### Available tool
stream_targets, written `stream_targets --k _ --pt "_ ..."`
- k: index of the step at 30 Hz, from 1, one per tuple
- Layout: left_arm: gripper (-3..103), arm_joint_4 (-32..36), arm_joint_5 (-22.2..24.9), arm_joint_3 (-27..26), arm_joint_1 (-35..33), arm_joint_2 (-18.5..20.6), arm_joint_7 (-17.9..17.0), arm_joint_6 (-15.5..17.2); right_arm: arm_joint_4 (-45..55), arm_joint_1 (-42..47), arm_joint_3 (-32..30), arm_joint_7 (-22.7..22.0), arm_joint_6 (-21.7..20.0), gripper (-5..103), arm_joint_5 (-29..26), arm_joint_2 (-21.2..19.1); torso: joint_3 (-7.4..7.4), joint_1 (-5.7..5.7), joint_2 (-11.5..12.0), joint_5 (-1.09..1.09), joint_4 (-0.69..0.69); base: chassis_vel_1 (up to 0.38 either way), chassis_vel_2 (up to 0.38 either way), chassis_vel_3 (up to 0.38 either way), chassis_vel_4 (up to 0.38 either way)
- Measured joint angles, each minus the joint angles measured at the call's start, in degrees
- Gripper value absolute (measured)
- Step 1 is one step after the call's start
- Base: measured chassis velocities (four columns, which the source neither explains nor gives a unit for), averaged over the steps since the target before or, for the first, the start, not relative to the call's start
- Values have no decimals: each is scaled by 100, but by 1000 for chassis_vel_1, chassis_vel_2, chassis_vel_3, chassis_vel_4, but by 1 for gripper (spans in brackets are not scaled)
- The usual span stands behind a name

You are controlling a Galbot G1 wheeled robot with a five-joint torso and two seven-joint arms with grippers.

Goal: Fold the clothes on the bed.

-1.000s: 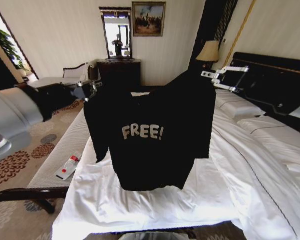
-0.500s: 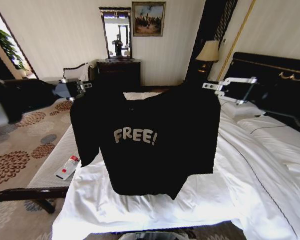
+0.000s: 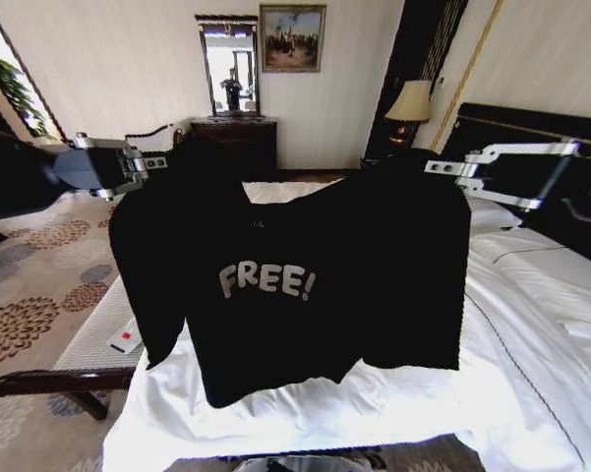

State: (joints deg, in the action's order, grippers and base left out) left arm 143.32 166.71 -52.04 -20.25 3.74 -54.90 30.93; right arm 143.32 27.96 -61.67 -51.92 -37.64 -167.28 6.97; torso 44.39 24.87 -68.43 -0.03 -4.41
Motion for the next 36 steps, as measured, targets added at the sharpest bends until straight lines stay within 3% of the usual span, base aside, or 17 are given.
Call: stream_targets --k 8,10,11,12,15,16,17,18,19,20,22,23,24,28,30,33,36 --pt "3 -5 -248 555 -85 -304 -47 -48 -1 116 263 -407 -150 0 -1 136 0 0 0 -2 -1 0 0 0 0" --pt "3 -7 -588 723 -303 -506 -60 -93 -3 356 461 -421 -118 0 372 389 0 0 0 0 0 0 0 0 0" --pt "3 -11 -1098 871 -548 -714 -39 -100 -5 670 620 -327 -97 0 930 634 0 0 0 -1 1 0 0 0 0" --pt "3 -11 -1098 871 -548 -714 -39 -100 -5 670 620 -327 -97 0 930 634 0 0 0 -1 1 0 0 0 0" --pt "3 -16 -2451 1383 -1317 -1207 236 -100 -13 1723 933 161 -135 0 2347 1250 1 1 0 1 1 0 0 0 0" --pt "3 -22 -3379 2065 -1492 -1530 330 -97 -16 2129 1274 375 -180 0 3052 1591 2 2 1 1 0 0 0 0 0" --pt "3 -30 -3993 2642 -1518 -1794 390 -98 -20 2307 1556 531 -190 0 3538 1825 2 2 1 2 0 0 0 0 0" --pt "3 -30 -3993 2642 -1518 -1794 390 -98 -20 2307 1556 531 -190 0 3538 1825 2 2 1 2 0 0 0 0 0" --pt "3 -29 -4507 3171 -1511 -2047 463 -101 -82 2409 1893 705 -190 0 4048 2050 1 2 1 -3 -2 0 0 0 0" --pt "3 -30 -4734 3420 -1496 -2169 500 -102 -163 2446 2110 809 -176 0 4368 2195 2 2 1 -4 -2 0 0 0 0" --pt "3 -268 -5819 4577 -1437 -2724 680 -104 -681 2538 2926 1163 -104 0 5535 2819 1 1 1 -1 0 0 0 0 0" --pt "3 -409 -6142 4847 -1447 -2867 730 -103 -826 2565 3090 1249 -96 0 5789 2966 1 1 1 2 0 0 0 0 0" --pt "3 -409 -6142 4847 -1447 -2867 730 -103 -826 2565 3090 1249 -96 0 5789 2966 1 1 1 2 0 0 0 0 0" --pt "3 -1374 -7405 5763 -1566 -3586 1046 -126 -1728 2642 3898 1930 31 0 7263 3707 1 2 1 -2 -1 0 0 0 0" --pt "3 -1528 -7530 5848 -1568 -3679 1097 -132 -1831 2622 3983 1978 46 0 7385 3783 2 2 1 -1 -1 0 0 0 0" --pt "3 -2392 -8073 6291 -1484 -4208 1312 -173 -2577 2398 4580 2337 197 0 8186 4181 1 2 1 -2 1 0 0 0 0" --pt "3 -2743 -8331 6410 -1454 -4431 1445 -211 -2932 2291 4799 2417 260 0 8412 4313 1 1 1 1 0 0 0 0 0"
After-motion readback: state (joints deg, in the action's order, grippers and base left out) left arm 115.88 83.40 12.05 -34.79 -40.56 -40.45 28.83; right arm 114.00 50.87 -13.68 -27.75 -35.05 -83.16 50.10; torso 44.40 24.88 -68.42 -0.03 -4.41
